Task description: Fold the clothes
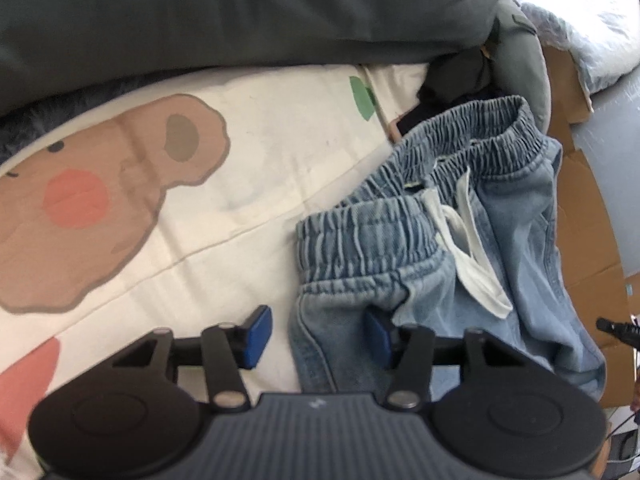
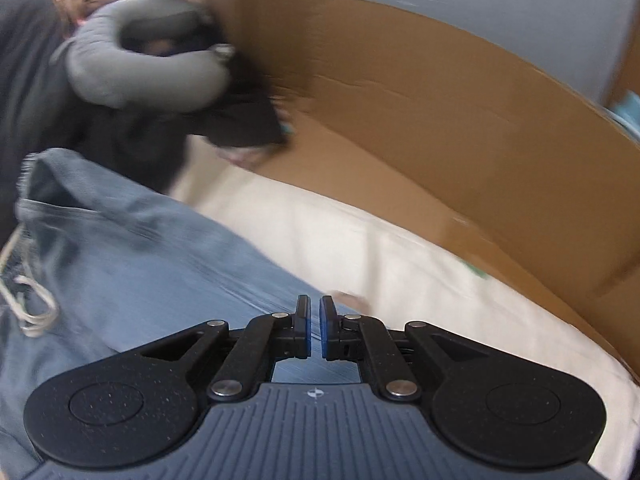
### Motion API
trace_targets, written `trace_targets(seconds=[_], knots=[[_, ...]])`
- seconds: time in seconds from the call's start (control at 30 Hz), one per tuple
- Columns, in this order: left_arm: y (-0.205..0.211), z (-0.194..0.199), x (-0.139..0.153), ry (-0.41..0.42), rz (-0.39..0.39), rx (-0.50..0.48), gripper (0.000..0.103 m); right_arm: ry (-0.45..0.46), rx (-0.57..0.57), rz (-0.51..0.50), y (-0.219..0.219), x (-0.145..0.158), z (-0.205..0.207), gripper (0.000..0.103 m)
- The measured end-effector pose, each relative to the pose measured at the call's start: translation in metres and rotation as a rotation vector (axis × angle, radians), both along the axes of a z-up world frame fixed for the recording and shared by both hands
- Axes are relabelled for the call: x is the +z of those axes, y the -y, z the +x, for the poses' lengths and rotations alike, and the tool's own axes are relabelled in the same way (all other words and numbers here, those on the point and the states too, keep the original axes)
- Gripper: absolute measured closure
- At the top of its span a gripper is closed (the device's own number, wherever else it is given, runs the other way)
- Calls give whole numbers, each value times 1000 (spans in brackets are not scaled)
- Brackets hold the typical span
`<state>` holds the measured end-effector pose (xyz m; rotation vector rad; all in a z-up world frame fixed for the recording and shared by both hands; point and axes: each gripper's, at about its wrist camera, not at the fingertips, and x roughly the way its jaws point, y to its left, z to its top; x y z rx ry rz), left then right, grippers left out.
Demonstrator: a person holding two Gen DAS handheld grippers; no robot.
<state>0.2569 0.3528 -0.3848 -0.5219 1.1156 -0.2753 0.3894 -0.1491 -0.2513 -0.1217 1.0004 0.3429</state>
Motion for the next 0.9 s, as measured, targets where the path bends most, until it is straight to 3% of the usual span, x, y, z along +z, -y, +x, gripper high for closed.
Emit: trace_targets(seconds=[0.13,0.37,0.47,0.5,0.67,0.83,0.9], knots=[[-1,1,-3,13,-37,21,42,11,100,43,-47,-1,8,85],[1,7,-7,36,-116,18,43,31,227,87,-109,1,13,85],[1,7,-9,27,-153,19,56,45,297,73,-133,2,13,84],[0,6,-8,23,-159,28,58,53,323,61,-142,2,14,75],[-10,-4,5,17,-167,71,82,89,441,21,-182,1,20,67],[-18,-16,22,42,-169,105,86,125,529,-9,-221,2,28,64],[-18,-19,30,59,-168,106,87,141,547,-34,-234,0,32,50]])
